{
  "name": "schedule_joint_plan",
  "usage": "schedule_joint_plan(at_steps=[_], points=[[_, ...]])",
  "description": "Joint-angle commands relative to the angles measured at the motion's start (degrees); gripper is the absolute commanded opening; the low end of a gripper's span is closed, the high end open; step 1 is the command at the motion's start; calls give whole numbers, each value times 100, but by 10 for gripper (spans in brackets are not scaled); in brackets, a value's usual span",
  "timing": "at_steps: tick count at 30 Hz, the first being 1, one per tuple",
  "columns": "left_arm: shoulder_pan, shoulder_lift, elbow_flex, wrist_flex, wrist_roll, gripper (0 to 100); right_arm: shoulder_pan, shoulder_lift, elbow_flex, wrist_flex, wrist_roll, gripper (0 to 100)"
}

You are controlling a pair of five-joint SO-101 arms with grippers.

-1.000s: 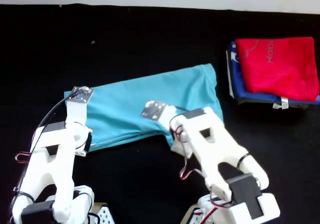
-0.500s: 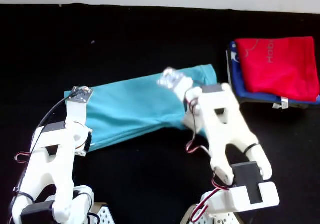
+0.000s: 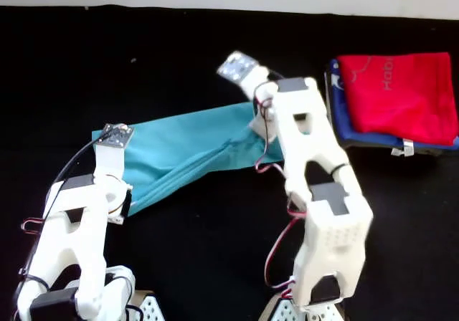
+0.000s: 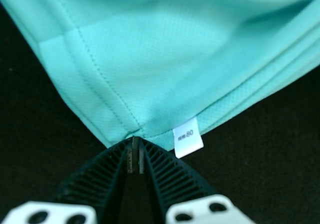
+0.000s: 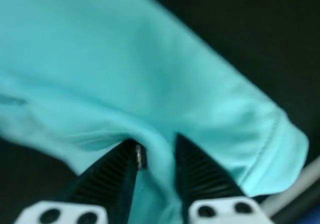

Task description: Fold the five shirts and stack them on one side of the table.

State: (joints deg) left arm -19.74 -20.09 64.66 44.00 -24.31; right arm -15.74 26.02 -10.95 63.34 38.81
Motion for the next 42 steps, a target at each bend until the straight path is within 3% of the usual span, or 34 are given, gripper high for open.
schedule_joint_plan(at_steps=[1,6,18,20,23,26,31,35,42], points=[[-119,13,48,-308,-9,9,145,259,-1130,-22,-1046,170],[-119,13,48,-308,-9,9,409,374,-1930,127,-2084,170],[-119,13,48,-308,-9,9,549,374,-3336,3310,-2048,166],[-119,13,48,-308,-9,9,514,391,-3407,3723,-2048,116],[-119,13,48,-308,-9,9,505,409,-3064,3741,-1767,0],[-119,13,48,-308,-9,9,505,418,-2440,3521,-1503,8],[-119,13,48,-308,-9,9,804,470,-1420,1754,-1451,5],[-119,13,48,-308,-9,9,1024,892,-1209,734,-905,5],[-119,13,48,-308,-18,9,892,927,-2299,1499,-1407,5]])
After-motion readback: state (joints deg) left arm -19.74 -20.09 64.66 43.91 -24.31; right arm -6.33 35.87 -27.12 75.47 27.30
